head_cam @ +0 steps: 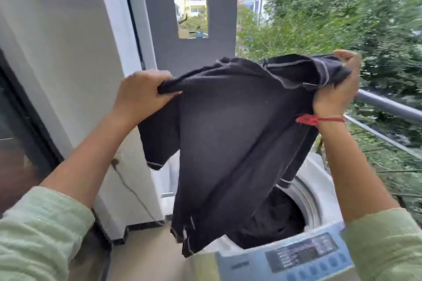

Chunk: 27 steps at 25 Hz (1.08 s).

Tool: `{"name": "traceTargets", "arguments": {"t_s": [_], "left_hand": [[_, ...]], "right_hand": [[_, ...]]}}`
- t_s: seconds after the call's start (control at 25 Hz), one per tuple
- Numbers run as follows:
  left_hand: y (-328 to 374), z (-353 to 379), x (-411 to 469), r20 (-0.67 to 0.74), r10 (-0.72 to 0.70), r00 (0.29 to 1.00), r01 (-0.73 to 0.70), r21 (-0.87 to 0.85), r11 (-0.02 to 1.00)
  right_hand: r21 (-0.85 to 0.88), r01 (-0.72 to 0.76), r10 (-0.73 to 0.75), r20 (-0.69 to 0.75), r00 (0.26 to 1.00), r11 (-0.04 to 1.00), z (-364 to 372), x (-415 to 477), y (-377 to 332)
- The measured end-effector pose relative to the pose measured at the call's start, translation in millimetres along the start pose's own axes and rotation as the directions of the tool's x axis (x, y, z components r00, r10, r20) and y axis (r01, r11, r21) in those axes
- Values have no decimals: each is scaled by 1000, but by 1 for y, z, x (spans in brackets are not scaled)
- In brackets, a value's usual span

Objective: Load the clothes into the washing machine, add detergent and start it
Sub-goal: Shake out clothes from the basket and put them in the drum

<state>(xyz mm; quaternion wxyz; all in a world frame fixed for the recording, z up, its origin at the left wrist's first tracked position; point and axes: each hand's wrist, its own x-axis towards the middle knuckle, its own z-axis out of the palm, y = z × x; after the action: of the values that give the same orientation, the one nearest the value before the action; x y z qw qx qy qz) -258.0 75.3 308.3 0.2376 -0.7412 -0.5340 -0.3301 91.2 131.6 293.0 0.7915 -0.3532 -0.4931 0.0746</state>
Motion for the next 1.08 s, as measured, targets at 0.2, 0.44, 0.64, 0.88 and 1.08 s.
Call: {"name": "traceTargets", "arguments": {"t_s": [0.2, 0.44, 0.64, 0.88, 1.08], "left_hand": [[88, 83, 40, -159, -154, 975, 141, -93, 986], [89, 210, -31, 945, -64, 321, 307, -40, 951], [90, 269, -28, 444, -497, 745, 589, -89, 803], [117, 289, -96, 547, -183, 817, 290, -116, 950], [139, 319, -144, 912, 24, -409, 352, 133, 926]], "right_hand": [[-33, -102, 106, 163, 981, 994, -64, 48, 90], [-555, 156, 576, 799, -173, 817, -86, 15, 227], [-638, -67, 564, 622, 543, 767, -57, 7, 276], [-512, 4, 511, 858, -39, 859, -94, -55, 243], [-332, 434, 540, 385, -748, 837, -137, -170, 375]]}}
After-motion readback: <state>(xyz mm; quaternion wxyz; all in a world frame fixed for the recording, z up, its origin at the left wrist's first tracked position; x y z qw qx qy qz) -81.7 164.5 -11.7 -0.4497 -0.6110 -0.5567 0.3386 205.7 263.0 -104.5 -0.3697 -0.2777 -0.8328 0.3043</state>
